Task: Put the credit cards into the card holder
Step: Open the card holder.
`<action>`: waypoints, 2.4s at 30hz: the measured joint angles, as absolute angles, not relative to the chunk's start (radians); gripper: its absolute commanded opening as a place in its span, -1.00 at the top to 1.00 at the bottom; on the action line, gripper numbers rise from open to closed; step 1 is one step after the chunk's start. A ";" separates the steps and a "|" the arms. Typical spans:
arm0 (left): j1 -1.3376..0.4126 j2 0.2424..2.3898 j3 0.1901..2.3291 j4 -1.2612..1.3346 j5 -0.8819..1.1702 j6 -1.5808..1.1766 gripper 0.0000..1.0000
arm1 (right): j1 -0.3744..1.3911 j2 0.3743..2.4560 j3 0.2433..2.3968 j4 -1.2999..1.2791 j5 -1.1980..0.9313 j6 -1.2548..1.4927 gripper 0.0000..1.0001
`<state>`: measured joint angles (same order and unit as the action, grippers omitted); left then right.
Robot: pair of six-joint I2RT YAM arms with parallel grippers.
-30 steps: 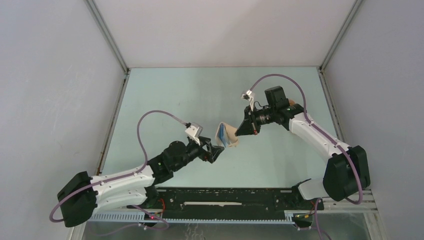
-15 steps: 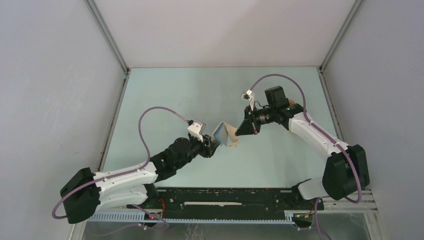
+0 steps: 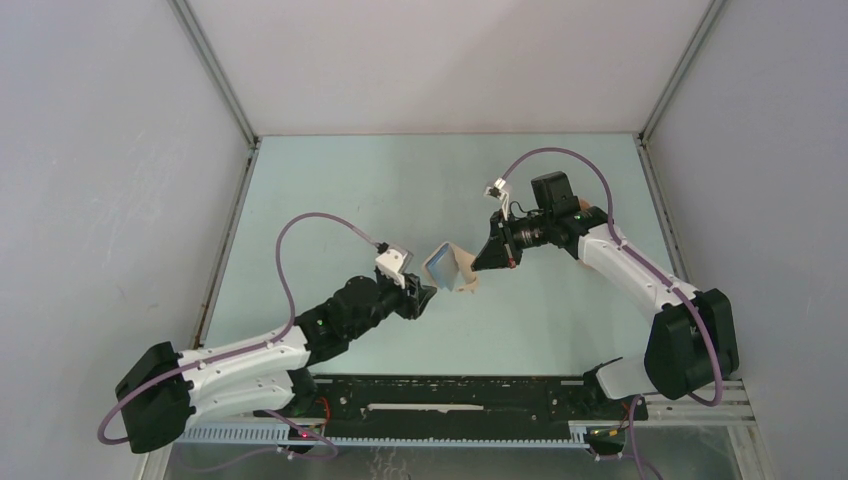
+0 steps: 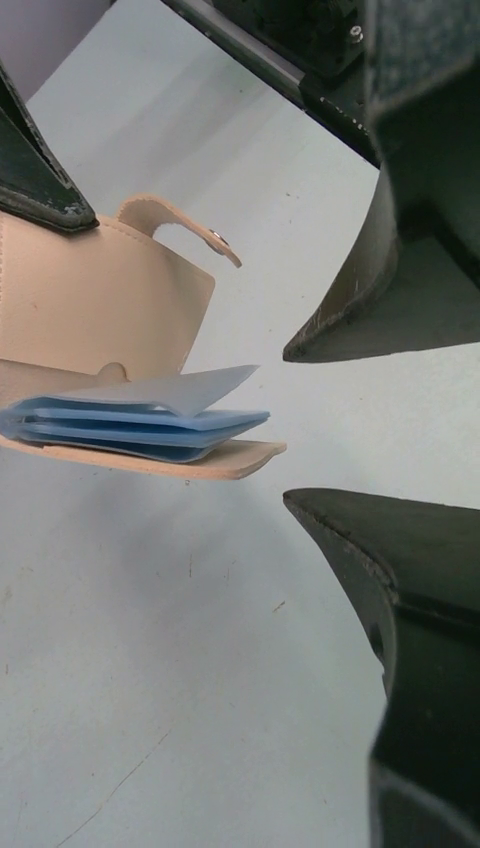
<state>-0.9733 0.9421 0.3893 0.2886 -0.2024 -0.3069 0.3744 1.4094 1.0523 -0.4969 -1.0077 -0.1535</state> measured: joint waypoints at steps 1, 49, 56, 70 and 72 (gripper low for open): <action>-0.973 0.942 0.389 0.287 -0.201 -0.302 -0.02 | 0.374 1.409 1.052 -0.497 -1.009 -0.154 1.00; -0.735 0.989 0.329 0.416 0.188 -0.121 0.32 | 0.374 1.409 1.052 -0.503 -1.083 -0.166 1.00; -0.732 1.032 0.335 0.416 0.194 -0.122 0.40 | 0.374 1.409 1.052 -0.505 -1.086 -0.170 1.00; -0.727 1.103 0.403 0.419 0.227 -0.125 1.00 | 0.374 1.409 1.052 -0.505 -1.089 -0.175 1.00; -0.724 1.106 0.406 0.416 0.234 -0.124 1.00 | 0.374 1.409 1.052 -0.505 -1.090 -0.176 1.00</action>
